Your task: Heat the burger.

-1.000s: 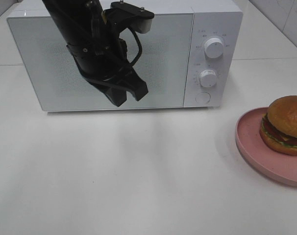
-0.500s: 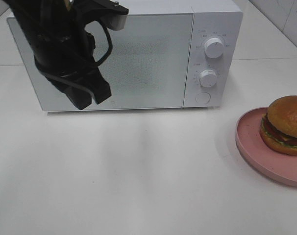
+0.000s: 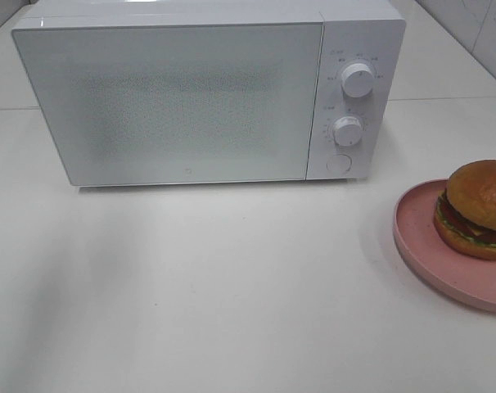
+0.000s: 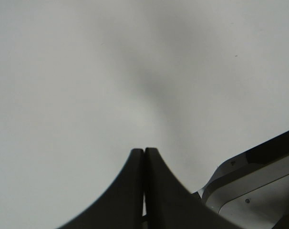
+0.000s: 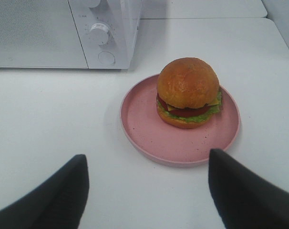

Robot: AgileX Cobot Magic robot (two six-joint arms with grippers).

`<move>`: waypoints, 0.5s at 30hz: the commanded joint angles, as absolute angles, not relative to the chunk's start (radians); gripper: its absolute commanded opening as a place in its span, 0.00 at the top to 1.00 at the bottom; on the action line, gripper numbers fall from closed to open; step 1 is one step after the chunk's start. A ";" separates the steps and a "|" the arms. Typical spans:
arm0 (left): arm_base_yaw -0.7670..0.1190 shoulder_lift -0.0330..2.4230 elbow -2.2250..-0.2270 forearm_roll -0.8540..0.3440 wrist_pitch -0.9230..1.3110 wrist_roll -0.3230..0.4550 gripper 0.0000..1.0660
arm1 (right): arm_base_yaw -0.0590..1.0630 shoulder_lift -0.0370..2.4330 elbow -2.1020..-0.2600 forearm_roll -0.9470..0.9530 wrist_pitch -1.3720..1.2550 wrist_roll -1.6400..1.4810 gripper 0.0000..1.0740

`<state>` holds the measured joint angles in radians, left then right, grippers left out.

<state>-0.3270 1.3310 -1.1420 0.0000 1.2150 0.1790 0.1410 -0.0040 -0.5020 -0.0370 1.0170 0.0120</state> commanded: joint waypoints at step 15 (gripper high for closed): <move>-0.177 0.753 -0.781 -0.022 1.150 0.091 1.00 | 0.138 -0.029 -0.498 -0.038 1.000 0.000 0.38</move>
